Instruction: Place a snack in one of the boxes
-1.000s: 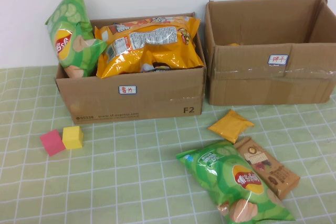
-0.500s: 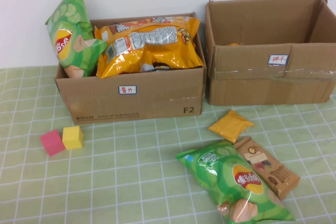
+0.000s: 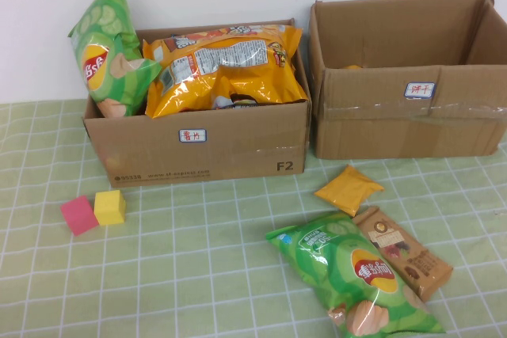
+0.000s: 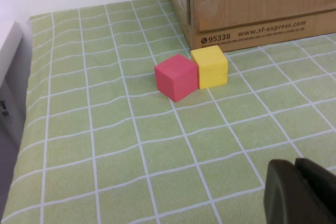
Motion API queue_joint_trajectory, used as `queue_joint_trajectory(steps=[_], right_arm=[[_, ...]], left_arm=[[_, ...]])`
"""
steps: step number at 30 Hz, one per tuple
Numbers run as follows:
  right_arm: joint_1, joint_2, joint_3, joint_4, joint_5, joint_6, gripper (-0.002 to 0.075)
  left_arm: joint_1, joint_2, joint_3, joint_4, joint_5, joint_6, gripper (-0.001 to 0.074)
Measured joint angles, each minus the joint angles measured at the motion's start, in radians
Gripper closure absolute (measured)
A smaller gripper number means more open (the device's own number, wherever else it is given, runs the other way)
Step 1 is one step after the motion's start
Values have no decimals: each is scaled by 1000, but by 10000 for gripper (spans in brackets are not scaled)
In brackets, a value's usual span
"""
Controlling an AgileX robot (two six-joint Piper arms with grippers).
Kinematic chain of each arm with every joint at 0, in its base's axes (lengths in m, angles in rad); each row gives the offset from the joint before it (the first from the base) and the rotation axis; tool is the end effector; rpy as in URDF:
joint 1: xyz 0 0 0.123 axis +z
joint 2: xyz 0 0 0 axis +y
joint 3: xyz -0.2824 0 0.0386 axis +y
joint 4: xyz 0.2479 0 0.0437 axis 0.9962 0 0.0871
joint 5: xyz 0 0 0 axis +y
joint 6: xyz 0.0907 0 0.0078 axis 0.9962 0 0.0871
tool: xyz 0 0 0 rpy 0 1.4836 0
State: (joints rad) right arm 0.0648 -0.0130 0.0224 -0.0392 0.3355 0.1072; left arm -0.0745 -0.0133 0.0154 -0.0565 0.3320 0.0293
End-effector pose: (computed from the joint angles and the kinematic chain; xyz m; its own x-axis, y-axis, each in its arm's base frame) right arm 0.0534 0.0023 0.1760 -0.2571 0.0536 -0.9649 -0.0344 0.9973 0.0645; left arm 0.0531 -0.0056 0.1787 -0.2454 -0.0059 -0.9694 0.0863 0.9959 -0.0279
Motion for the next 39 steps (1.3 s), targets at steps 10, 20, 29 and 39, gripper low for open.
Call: queue_joint_trajectory(steps=[10,20,29,39], right_arm=[[0,0,6,2,-390,0,728],[0,-2,6,134,-1037,-2,728],[0,-2,-73,318,-1021,-73,728],[0,51,-402,356,-289,-317,728]], left_arm=[[0,0,6,0,-332,-2,736],[0,0,6,-4,-834,-13,736],[0,-1,-157,-10,-585,40,736],[0,168,-521,30,130,135,736]])
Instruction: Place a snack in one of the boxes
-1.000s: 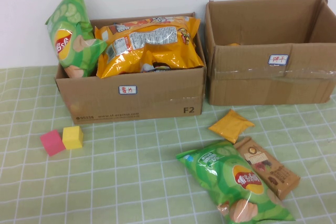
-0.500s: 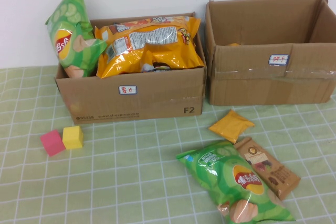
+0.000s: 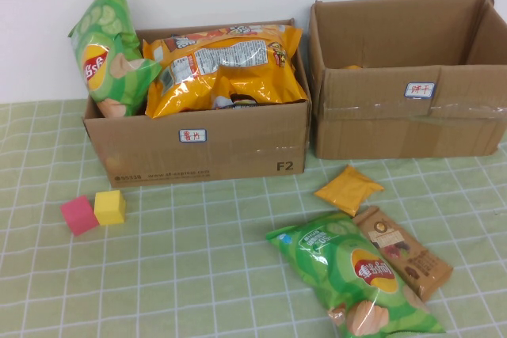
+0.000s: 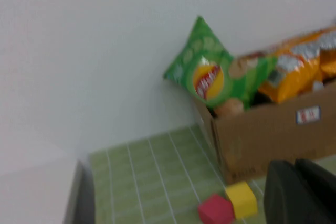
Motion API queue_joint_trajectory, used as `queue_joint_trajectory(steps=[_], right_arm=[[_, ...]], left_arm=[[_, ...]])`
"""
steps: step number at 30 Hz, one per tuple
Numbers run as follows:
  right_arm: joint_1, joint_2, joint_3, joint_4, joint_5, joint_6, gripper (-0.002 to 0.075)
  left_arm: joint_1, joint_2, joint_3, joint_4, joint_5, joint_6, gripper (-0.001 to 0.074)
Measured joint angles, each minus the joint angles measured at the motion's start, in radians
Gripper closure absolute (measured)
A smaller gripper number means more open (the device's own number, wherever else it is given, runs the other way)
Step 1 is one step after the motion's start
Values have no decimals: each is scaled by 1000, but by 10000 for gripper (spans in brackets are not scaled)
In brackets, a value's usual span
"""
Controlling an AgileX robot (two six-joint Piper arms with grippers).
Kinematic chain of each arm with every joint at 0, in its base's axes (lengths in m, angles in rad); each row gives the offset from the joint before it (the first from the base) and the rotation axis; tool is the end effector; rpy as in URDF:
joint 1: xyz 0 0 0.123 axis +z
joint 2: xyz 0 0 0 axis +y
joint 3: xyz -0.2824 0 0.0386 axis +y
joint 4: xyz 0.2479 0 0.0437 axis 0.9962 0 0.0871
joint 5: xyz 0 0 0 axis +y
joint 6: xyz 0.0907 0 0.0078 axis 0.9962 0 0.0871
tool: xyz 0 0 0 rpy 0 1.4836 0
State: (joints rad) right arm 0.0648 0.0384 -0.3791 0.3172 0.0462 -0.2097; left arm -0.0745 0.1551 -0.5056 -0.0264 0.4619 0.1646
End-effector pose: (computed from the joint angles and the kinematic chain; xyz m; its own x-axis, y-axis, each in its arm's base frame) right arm 0.0226 0.0028 0.3304 0.3633 0.1308 -0.9224 -0.1176 0.9886 0.0938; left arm 0.0356 -0.0037 0.3286 -0.0117 0.1418 -0.9898 0.0887 0.9861 0.1402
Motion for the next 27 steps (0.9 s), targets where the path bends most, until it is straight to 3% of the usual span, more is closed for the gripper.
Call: queue_joint_trajectory(steps=[4,7,12,17,21,24,27], right_arm=[[0,151,-102,2,312,-30,728],[0,276,-118,-1,402,-37,728],[0,520,-122,75,430,-73,728],[35,759,-175,214,423,-266,728],[118,959,-249,324,420,-420,719],[209,1100,-317,344,420,-491,631],[302,1234,-385,346,418,-551,446]], left_arm=[[0,92,2,-46,86,-4,736],[0,142,33,-57,101,-5,736],[0,187,118,-71,69,-7,736],[0,188,175,-126,4,-18,736],[0,188,177,-158,-8,-18,736],[0,188,177,-169,-14,-18,736],[0,188,177,-170,-14,-18,736]])
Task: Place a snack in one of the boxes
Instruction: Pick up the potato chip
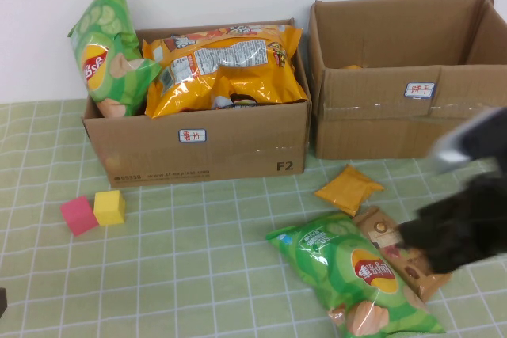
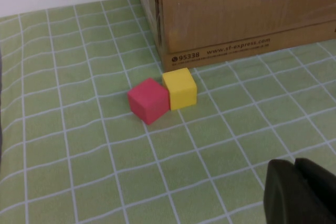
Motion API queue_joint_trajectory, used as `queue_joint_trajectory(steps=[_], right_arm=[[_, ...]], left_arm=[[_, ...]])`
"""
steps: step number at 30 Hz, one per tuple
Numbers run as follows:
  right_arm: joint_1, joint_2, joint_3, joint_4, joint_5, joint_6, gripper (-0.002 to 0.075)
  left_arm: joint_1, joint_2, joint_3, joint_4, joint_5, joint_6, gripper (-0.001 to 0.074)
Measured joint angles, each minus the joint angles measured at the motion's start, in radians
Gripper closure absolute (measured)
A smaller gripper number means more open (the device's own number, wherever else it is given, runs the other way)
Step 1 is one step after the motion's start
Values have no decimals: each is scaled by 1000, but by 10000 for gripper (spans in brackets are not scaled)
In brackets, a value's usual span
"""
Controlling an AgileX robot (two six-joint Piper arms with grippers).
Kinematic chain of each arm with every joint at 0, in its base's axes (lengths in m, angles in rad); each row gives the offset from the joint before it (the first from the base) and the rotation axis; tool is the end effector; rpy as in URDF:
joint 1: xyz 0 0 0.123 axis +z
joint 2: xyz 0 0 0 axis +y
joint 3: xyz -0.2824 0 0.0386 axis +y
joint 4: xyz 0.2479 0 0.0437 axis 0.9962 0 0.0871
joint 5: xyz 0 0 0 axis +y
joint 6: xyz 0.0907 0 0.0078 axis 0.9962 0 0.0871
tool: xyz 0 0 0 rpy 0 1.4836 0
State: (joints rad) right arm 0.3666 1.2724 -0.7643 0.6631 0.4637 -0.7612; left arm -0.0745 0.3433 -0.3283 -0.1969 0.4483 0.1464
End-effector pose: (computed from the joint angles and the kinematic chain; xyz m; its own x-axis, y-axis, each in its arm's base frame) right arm 0.2270 0.1141 0.2592 -0.5806 -0.3782 -0.7210 -0.6190 0.7803 0.0891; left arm 0.0794 -0.0137 0.2616 -0.3639 -0.0043 -0.9314 0.1417 0.9881 -0.0599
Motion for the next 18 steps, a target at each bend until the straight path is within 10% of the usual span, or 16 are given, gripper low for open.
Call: queue_joint_trajectory(steps=[7,18], right_arm=[[141,277,-126,-74,-11,-9,71],[168,476,-156,-155,-98,-5,85]], left_arm=[[0,0,0,-2,0,0,736],[0,0,0,1,-2,0,736]])
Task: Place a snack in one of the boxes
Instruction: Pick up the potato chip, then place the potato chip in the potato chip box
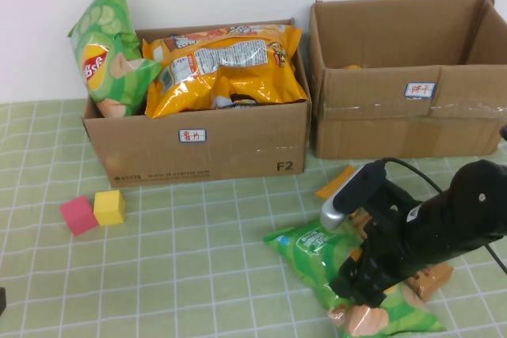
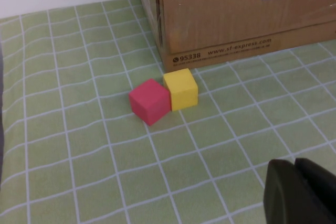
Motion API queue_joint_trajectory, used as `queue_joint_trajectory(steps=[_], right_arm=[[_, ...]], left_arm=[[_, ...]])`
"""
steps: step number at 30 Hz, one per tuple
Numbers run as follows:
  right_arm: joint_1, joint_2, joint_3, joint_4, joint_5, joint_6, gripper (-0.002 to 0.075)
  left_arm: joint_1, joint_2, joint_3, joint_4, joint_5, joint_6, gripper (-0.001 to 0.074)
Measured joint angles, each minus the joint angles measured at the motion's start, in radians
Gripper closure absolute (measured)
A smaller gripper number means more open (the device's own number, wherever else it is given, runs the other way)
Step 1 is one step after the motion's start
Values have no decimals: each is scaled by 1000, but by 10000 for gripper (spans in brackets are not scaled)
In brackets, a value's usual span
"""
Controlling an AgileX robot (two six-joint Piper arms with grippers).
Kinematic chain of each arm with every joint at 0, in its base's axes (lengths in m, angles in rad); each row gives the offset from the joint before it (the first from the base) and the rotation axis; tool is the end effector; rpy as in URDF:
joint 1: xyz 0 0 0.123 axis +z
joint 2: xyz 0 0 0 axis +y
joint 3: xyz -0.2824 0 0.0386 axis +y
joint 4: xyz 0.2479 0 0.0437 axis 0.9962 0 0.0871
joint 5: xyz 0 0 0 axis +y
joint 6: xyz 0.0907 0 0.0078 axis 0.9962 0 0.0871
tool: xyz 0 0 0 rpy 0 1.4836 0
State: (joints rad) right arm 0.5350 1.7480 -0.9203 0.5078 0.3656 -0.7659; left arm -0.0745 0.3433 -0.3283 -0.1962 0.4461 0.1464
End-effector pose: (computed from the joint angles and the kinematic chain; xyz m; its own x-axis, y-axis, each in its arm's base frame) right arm 0.2768 0.1825 0.1628 -0.5587 -0.6547 -0.5091 -0.7639 0.6453 0.0083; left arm 0.0794 -0.0136 0.2618 -0.3618 -0.0040 -0.9322 0.1413 0.9882 -0.0591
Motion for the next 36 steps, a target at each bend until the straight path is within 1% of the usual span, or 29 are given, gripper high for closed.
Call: queue_joint_trajectory(steps=[3,5,7,15,18,20,22,24,26,29,31,33,36], right_arm=[[0,0,-6,0,0,2,235],[0,0,-8,-1,0,4,372],[0,-2,-10,-1,0,4,461],[0,-50,-68,-7,67,-5,463],[0,-110,-148,-33,82,-5,463],[0,-151,-217,-89,55,-5,463],[-4,-172,-278,-147,-18,-5,463],[-26,-172,-330,-190,-132,-5,465],[-62,-150,-367,-197,-305,-5,465],[-111,-92,-398,-148,-582,-5,465],[-133,-44,-420,-87,-719,-2,465],[-147,5,-446,-36,-777,15,465],[-149,62,-481,-8,-793,61,465]], left_arm=[[0,0,0,3,0,-2,736],[0,0,0,3,0,-2,736],[0,0,0,4,-2,-2,736],[0,0,0,6,-11,-2,736],[0,0,0,6,-11,-2,736],[0,0,0,6,-11,-2,736],[0,0,0,6,-11,-2,736],[0,0,0,6,-11,-2,736],[0,0,0,6,-11,-2,736],[0,0,0,6,-11,-2,736],[0,0,0,6,-11,-2,736],[0,0,0,6,-13,-2,736],[0,0,0,6,-13,-2,736]])
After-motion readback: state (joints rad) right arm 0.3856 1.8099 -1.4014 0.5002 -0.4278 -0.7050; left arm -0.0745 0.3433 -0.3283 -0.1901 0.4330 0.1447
